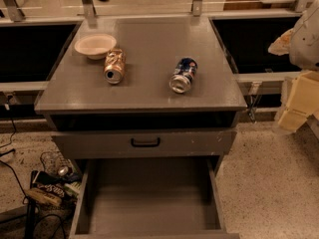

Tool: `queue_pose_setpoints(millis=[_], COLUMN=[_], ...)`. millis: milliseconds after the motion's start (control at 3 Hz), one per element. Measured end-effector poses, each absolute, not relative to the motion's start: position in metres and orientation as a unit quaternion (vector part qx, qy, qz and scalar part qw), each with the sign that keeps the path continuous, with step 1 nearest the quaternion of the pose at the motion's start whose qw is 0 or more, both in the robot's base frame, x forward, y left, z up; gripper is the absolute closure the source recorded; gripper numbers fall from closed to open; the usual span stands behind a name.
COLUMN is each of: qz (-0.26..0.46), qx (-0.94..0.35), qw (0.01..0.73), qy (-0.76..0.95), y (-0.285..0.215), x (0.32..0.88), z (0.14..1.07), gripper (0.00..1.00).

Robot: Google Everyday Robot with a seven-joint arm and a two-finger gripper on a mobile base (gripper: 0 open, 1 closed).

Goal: Place pepsi can into middle drawer

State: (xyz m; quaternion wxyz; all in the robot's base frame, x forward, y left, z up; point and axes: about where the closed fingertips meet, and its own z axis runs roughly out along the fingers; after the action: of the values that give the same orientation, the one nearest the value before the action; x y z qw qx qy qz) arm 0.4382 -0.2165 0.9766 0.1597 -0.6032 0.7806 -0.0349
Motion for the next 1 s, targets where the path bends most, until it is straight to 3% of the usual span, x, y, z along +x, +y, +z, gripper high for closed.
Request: queue_pose_setpoints(millis=[667,1000], qz=[-0.033,-0.015], qx=[-0.607,-0.616], qw=[0.172,0.172], qy=[0.775,0.768], y=[-0.214,-0.207], x=[0.457,0.496], z=[0.973,0.952], gripper=[0.0,0.0])
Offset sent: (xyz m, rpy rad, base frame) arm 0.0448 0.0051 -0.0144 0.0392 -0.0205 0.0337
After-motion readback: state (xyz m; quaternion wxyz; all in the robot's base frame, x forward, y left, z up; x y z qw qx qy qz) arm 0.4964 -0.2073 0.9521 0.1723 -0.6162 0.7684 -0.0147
